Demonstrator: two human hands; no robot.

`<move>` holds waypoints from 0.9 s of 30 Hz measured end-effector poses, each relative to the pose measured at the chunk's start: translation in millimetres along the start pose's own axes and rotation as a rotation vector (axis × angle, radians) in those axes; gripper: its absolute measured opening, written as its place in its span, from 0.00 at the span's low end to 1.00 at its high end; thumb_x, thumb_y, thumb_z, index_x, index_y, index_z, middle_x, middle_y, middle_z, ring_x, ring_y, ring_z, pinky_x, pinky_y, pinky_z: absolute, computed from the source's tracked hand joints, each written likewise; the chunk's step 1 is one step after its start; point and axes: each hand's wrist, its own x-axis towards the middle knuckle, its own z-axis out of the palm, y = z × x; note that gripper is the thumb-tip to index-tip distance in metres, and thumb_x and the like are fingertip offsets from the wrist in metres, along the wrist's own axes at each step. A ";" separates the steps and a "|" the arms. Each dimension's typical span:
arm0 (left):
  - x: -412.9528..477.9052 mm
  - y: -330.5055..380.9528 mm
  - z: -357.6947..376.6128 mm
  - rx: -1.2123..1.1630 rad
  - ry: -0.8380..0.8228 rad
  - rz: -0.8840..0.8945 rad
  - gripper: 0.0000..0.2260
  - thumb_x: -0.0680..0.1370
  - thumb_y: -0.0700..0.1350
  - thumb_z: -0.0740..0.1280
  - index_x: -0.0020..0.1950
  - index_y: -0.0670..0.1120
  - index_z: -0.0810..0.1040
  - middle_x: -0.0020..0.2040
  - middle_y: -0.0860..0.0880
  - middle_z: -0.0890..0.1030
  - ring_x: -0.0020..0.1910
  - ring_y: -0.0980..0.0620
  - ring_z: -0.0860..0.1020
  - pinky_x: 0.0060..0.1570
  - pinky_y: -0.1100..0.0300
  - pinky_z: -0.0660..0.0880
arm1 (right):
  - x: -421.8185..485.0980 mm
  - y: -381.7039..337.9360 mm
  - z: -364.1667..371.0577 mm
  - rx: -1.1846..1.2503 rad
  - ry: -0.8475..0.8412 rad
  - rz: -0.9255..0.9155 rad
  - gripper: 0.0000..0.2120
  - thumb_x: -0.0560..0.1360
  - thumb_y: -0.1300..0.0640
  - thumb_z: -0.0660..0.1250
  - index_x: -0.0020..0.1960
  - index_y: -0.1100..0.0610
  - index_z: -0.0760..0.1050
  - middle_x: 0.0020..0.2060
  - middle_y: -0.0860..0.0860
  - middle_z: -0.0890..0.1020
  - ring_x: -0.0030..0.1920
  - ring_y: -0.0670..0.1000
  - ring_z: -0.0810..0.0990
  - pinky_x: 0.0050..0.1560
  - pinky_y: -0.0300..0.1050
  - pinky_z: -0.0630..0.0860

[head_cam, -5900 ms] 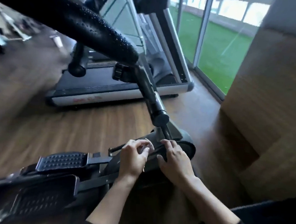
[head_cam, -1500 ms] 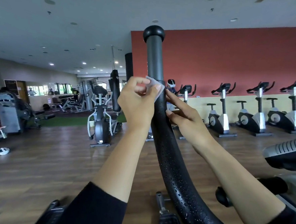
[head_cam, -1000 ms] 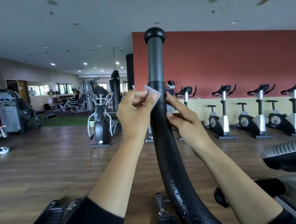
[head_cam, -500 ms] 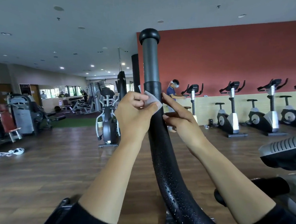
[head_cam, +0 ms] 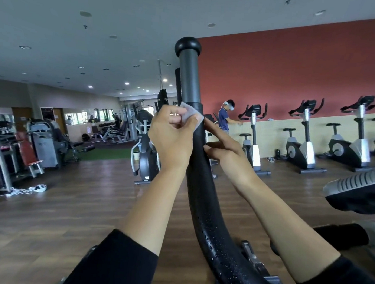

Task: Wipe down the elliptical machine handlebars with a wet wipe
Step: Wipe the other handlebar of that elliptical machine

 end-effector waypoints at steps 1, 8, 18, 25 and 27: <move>-2.2 -2.4 -2.0 0.014 -0.017 0.007 0.10 0.67 0.45 0.78 0.41 0.50 0.79 0.37 0.50 0.81 0.37 0.54 0.80 0.40 0.63 0.75 | -0.1 0.2 0.4 -0.002 0.003 0.000 0.29 0.76 0.70 0.60 0.72 0.47 0.68 0.65 0.43 0.75 0.58 0.52 0.78 0.63 0.40 0.73; 14.3 3.1 -4.6 0.025 -0.091 -0.091 0.14 0.66 0.40 0.77 0.33 0.54 0.75 0.24 0.59 0.77 0.29 0.64 0.76 0.40 0.66 0.74 | -2.1 -0.1 -2.6 -0.008 -0.009 0.019 0.29 0.76 0.71 0.60 0.71 0.47 0.68 0.44 0.41 0.82 0.44 0.39 0.79 0.51 0.30 0.74; -34.5 -1.4 -37.5 -0.027 -0.246 -0.298 0.09 0.67 0.43 0.78 0.41 0.50 0.79 0.27 0.58 0.80 0.31 0.66 0.78 0.36 0.73 0.72 | -21.2 4.2 -11.8 -0.063 -0.083 0.016 0.26 0.77 0.68 0.62 0.70 0.46 0.69 0.62 0.40 0.77 0.59 0.39 0.76 0.62 0.35 0.73; -30.4 -0.8 -23.4 -0.082 -0.099 -0.284 0.09 0.68 0.45 0.78 0.44 0.49 0.81 0.36 0.55 0.81 0.32 0.69 0.76 0.36 0.76 0.68 | -24.3 4.0 -10.8 -0.056 -0.069 0.001 0.26 0.77 0.68 0.61 0.70 0.47 0.70 0.63 0.39 0.76 0.61 0.44 0.77 0.64 0.37 0.71; -40.7 -7.7 -29.1 -0.148 -0.093 -0.275 0.08 0.68 0.44 0.77 0.44 0.50 0.83 0.38 0.53 0.83 0.36 0.66 0.78 0.41 0.75 0.70 | -22.4 4.0 -10.0 -0.037 -0.051 -0.004 0.25 0.78 0.68 0.61 0.70 0.48 0.70 0.61 0.43 0.76 0.56 0.46 0.78 0.61 0.38 0.73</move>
